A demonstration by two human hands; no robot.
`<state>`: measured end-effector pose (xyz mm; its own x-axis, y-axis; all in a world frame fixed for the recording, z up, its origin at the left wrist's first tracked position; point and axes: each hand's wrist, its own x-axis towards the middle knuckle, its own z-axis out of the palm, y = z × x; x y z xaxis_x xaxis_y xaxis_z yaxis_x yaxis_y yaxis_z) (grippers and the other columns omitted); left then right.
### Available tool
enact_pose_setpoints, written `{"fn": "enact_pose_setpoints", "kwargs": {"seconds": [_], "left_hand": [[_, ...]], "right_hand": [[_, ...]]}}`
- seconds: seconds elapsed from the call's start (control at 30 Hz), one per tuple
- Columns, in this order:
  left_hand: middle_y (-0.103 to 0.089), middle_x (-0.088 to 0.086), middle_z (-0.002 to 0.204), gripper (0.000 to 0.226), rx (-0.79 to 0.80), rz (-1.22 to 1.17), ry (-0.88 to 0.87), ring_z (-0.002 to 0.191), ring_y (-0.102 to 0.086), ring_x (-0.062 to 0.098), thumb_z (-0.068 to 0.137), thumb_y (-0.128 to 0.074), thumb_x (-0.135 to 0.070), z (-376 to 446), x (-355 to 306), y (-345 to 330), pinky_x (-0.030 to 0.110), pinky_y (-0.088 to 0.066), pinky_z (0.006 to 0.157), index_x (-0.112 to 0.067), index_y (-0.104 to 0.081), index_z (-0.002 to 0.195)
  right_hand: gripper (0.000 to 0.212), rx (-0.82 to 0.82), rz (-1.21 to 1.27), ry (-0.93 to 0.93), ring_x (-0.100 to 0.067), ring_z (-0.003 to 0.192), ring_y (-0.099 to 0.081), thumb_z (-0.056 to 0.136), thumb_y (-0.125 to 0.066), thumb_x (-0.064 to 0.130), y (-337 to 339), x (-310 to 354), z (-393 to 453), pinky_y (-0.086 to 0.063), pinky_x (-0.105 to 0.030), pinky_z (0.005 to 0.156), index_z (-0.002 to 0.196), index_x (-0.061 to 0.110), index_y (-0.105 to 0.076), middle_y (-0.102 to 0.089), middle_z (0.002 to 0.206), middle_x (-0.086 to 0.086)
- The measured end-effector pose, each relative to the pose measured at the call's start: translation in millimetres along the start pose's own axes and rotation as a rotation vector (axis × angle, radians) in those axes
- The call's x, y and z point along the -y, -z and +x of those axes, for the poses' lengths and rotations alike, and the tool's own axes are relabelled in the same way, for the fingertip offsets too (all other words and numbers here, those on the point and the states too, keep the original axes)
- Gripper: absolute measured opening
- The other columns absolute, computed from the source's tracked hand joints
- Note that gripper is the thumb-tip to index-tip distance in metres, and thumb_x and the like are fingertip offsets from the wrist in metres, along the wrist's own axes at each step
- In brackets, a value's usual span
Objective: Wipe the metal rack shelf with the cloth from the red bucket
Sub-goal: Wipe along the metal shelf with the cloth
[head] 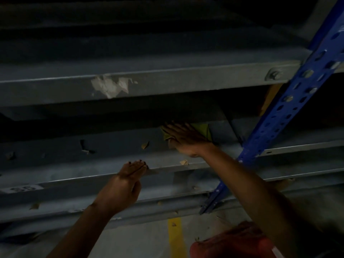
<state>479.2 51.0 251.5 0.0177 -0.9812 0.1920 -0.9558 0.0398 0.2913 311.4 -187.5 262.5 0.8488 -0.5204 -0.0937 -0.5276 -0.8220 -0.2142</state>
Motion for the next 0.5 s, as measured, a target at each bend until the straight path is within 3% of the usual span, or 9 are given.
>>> {"fn": "enact_pose_setpoints", "kwargs": {"seconds": [0.2,0.33,0.43,0.5], "left_hand": [[-0.057,0.008,0.133,0.049,0.004,-0.047,-0.011,0.125,-0.050,0.018,0.083,-0.042,-0.023,0.4,-5.2,6.8,0.021,-0.021,0.113,-0.007,-0.060,0.126],[-0.057,0.003,0.133,0.047,0.001,-0.048,0.028,0.123,-0.050,0.013,0.083,-0.047,-0.023,-6.3,3.1,15.5,0.009,-0.022,0.108,-0.012,-0.059,0.127],[-0.061,0.006,0.127,0.042,-0.063,-0.057,0.121,0.114,-0.059,0.019,0.084,-0.054,-0.021,-14.9,16.9,22.2,0.023,-0.040,0.100,-0.012,-0.061,0.125],[-0.062,0.009,0.125,0.040,-0.093,-0.032,0.170,0.113,-0.060,0.023,0.082,-0.061,-0.012,-19.2,23.4,22.8,0.029,-0.042,0.099,-0.009,-0.063,0.122]], "right_hand": [[0.056,0.022,0.022,0.095,-0.008,0.148,0.003,0.103,-0.029,0.037,3.8,9.8,3.3,0.001,-0.037,0.120,0.153,0.034,-0.006,-0.001,0.161,0.013],[0.053,-0.017,0.098,0.193,-0.007,0.147,-0.011,0.100,-0.039,0.028,-6.8,15.3,-18.4,-0.007,-0.030,0.120,0.151,0.031,-0.024,-0.019,0.160,0.011],[0.052,-0.100,0.290,0.089,-0.009,0.145,-0.020,0.098,-0.045,0.026,-1.2,13.8,-15.5,-0.011,-0.027,0.119,0.148,0.030,-0.032,-0.026,0.157,0.009],[0.054,-0.098,0.210,0.075,-0.010,0.147,-0.014,0.099,-0.039,0.028,1.4,19.2,-3.1,-0.007,-0.033,0.121,0.151,0.031,-0.023,-0.018,0.160,0.010]]}}
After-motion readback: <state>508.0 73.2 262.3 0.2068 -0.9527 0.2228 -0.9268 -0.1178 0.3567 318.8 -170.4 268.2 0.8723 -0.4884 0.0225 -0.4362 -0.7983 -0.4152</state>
